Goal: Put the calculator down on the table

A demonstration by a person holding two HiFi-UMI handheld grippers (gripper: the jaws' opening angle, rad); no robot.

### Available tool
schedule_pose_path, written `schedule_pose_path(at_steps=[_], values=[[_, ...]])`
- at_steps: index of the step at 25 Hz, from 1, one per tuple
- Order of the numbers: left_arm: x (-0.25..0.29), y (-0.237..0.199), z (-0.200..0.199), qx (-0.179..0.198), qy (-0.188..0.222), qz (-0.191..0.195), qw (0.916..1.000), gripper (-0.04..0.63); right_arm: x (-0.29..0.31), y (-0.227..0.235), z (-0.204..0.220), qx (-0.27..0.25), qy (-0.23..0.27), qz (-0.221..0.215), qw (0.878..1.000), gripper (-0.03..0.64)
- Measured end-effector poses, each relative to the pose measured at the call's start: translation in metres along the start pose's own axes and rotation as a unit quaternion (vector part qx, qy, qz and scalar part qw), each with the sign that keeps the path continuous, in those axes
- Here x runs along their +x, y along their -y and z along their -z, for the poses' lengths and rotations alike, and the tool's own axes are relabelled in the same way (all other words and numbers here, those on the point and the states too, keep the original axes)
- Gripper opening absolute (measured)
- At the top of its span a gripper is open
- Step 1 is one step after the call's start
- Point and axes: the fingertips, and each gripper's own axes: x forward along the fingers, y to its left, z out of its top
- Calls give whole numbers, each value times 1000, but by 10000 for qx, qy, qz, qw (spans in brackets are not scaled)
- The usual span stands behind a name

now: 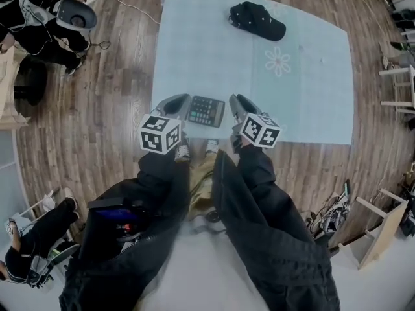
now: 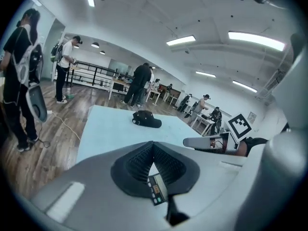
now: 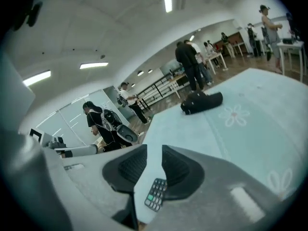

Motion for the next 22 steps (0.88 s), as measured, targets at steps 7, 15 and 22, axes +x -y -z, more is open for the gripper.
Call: schedule_pose_path(at_steps=[7, 15, 22], values=[[-18, 20, -96, 643, 937, 160, 9934, -5, -30, -73, -110, -1363, 1468, -163, 9796, -2], [-37, 36, -174, 1200, 1788, 205, 9763, -4, -55, -140, -180, -2530, 2424, -235, 9363, 0], [-48, 58, -209, 1678, 2130, 267, 9622, -3, -80, -171, -210, -2841, 2823, -297, 9158, 0]])
